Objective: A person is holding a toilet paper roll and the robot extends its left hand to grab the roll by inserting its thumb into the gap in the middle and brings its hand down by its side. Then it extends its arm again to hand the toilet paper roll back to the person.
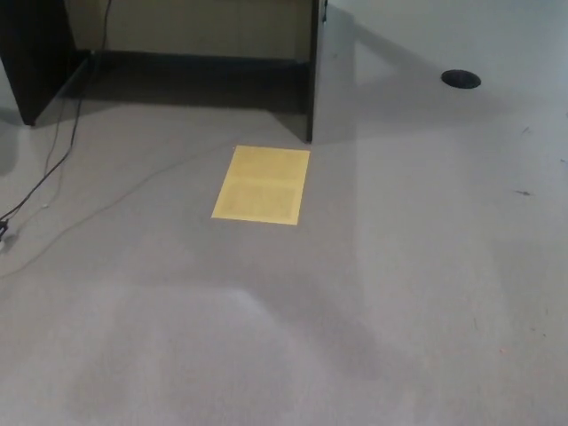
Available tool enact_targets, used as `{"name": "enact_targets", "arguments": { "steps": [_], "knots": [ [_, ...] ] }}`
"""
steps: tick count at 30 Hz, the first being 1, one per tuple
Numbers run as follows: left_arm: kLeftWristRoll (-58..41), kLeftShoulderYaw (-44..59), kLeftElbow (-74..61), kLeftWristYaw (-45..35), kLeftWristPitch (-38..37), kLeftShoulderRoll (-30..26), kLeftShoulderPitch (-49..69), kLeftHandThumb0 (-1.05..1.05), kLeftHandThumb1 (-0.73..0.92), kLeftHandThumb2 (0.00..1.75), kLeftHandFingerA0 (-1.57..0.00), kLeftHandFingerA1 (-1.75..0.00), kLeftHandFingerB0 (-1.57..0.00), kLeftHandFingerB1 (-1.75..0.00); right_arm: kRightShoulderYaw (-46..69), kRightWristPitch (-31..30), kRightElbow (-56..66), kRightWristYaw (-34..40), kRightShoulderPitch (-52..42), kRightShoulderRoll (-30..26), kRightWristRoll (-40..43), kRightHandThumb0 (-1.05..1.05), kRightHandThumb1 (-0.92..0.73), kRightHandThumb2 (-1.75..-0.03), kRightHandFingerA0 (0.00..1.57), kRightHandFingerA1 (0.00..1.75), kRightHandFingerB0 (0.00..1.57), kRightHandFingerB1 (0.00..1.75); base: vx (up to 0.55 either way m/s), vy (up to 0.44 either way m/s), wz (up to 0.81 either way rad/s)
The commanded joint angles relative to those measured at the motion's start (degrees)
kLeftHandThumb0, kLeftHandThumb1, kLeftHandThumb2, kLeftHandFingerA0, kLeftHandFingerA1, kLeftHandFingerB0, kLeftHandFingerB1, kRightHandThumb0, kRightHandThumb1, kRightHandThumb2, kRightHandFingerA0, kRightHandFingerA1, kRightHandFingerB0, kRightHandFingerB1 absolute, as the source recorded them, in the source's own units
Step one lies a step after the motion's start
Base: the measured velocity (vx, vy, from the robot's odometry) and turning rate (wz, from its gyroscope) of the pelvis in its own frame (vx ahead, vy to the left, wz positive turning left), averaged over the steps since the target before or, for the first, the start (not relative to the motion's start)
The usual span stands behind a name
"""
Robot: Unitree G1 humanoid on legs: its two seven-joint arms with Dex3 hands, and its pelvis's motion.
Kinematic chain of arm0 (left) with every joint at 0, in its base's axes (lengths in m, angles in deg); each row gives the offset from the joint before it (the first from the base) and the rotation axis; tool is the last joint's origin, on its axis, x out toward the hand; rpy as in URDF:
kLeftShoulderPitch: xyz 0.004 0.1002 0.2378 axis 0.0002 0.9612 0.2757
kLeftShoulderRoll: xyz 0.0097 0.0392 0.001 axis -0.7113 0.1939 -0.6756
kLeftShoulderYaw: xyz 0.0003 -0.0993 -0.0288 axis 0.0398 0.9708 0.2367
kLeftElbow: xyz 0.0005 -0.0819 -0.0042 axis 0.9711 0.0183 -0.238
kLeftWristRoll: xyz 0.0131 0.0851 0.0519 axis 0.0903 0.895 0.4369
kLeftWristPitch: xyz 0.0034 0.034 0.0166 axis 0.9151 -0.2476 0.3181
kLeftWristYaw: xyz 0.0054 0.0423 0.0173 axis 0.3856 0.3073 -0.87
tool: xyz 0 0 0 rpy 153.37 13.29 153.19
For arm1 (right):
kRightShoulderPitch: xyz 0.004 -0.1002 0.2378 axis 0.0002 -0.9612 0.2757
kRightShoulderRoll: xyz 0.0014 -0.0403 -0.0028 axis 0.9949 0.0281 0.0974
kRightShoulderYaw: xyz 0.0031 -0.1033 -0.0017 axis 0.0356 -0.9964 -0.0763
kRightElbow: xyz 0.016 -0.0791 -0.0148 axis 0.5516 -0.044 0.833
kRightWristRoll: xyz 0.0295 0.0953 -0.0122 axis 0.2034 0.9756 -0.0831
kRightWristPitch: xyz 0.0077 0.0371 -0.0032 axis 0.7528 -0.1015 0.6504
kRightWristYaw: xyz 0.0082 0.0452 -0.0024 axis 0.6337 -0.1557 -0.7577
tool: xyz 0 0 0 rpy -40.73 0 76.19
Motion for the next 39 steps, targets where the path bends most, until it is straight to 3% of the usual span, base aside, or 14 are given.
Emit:
{"name": "enact_targets", "arguments": {
  "steps": [1,3,4,6,7,13,14,16,20,23,25,26,28,39],
  "knots": [
    [-1.1,1.8,2.6,0.4,-9.0,-1.2,-0.7,-0.15,0.55,0.57,-0.23,-0.35,-0.22,-0.29,-0.9,4.9,-2.4,1.6,1.2,-2.0,-2.1,-0.34,-0.67,-0.6,0.73,0.6,0.52,0.41,0.0,0.0,0.0],
    [-1.6,2.1,3.5,-0.8,-10.3,-1.2,-0.9,-0.18,0.54,0.56,-0.14,-0.33,-0.14,-0.27,-1.0,5.0,-2.9,1.6,1.4,-2.0,-2.1,-0.34,-0.67,-0.6,0.72,0.61,0.52,0.4,0.0,0.0,0.0],
    [-1.3,2.0,4.0,-0.9,-11.3,-1.4,-0.8,-0.12,0.54,0.96,-0.03,-0.5,-0.01,-0.47,-1.2,5.5,-3.1,2.0,1.1,-2.0,-2.2,-0.35,-0.67,-0.6,0.72,0.6,0.52,0.4,0.0,0.0,0.0],
    [-0.9,1.9,4.6,-0.7,-13.4,-1.6,-0.5,-0.12,0.54,0.96,-0.02,-0.5,0.0,-0.47,-1.4,6.0,-3.4,2.5,0.7,-2.0,-2.3,-0.34,-0.67,-0.6,0.73,0.62,0.52,0.4,0.0,0.0,0.0],
    [-1.8,2.4,4.1,-1.3,-13.5,-1.3,-0.5,-0.14,0.49,0.56,-0.1,-0.32,-0.09,-0.23,-1.1,5.9,-3.4,2.3,0.8,-1.9,-2.0,-0.34,-0.67,-0.6,0.71,0.58,0.51,0.4,0.0,0.0,0.0],
    [-4.7,4.4,-1.6,-3.1,-13.1,-0.4,-0.7,-0.24,0.45,0.59,-0.08,-0.3,-0.06,-0.19,-0.9,6.2,-3.9,1.9,2.2,-1.5,-1.9,-0.33,-0.66,-0.6,0.72,0.59,0.52,0.41,0.0,0.0,0.0],
    [-4.4,4.7,-7.6,-1.9,-12.4,-0.5,-0.4,-0.19,0.42,0.89,-0.02,-0.49,0.0,-0.48,-0.7,6.1,-3.8,1.5,2.3,-1.6,-1.6,-0.34,-0.66,-0.6,0.73,0.61,0.53,0.41,0.0,0.0,0.0],
    [-3.8,5.2,-14.3,-0.5,-10.9,-0.2,0.6,-0.33,0.43,0.58,-0.16,-0.35,-0.13,-0.3,-0.8,6.7,-3.9,1.8,2.1,-1.8,-1.8,-0.34,-0.66,-0.6,0.72,0.6,0.52,0.41,0.0,0.0,0.0],
    [-5.0,6.0,-23.5,-2.1,-9.8,-0.2,1.4,-0.22,0.31,0.85,-0.08,-0.51,-0.06,-0.49,-1.2,6.7,-4.0,2.1,1.8,-1.9,-2.3,-0.35,-0.67,-0.6,0.67,0.52,0.52,0.41,0.0,0.0,0.0],
    [-4.8,6.0,-27.9,-2.9,-9.8,-0.4,1.5,-0.35,0.44,0.59,-0.18,-0.37,-0.16,-0.31,-1.2,7.0,-3.9,2.1,1.7,-1.9,-2.4,-0.35,-0.67,-0.6,0.69,0.57,0.51,0.41,0.0,0.0,0.0],
    [-5.9,6.0,-33.2,-4.0,-7.1,-0.4,1.2,-0.21,0.31,0.85,-0.08,-0.51,-0.06,-0.49,-1.2,7.0,-4.0,1.9,1.6,-1.7,-2.4,-0.41,-0.55,-0.86,0.67,0.68,0.45,0.54,0.0,0.0,0.0],
    [-6.3,5.8,-35.9,-4.4,-5.7,-0.4,0.9,-0.41,0.42,0.59,-0.2,-0.36,-0.18,-0.31,-1.0,7.0,-4.1,1.7,1.7,-1.7,-2.3,-0.34,-0.67,-0.6,0.72,0.61,0.52,0.4,0.0,0.0,0.0],
    [-6.5,5.3,-41.2,-5.2,-3.7,-0.4,0.0,-0.24,0.33,0.86,-0.03,-0.49,0.0,-0.47,-0.9,7.1,-4.2,1.9,1.7,-1.7,-2.3,-0.34,-0.66,-0.6,0.73,0.6,0.53,0.41,0.0,0.0,0.0],
    [-8.6,-0.6,-66.3,-10.1,8.9,-0.6,-10.4,-0.47,0.37,0.6,-0.2,-0.37,-0.12,-0.32,-0.5,6.7,-4.8,1.9,2.0,-1.4,-2.2,-0.34,-0.67,-0.6,0.75,0.65,0.52,0.41,0.0,0.0,0.0]
  ]
}}
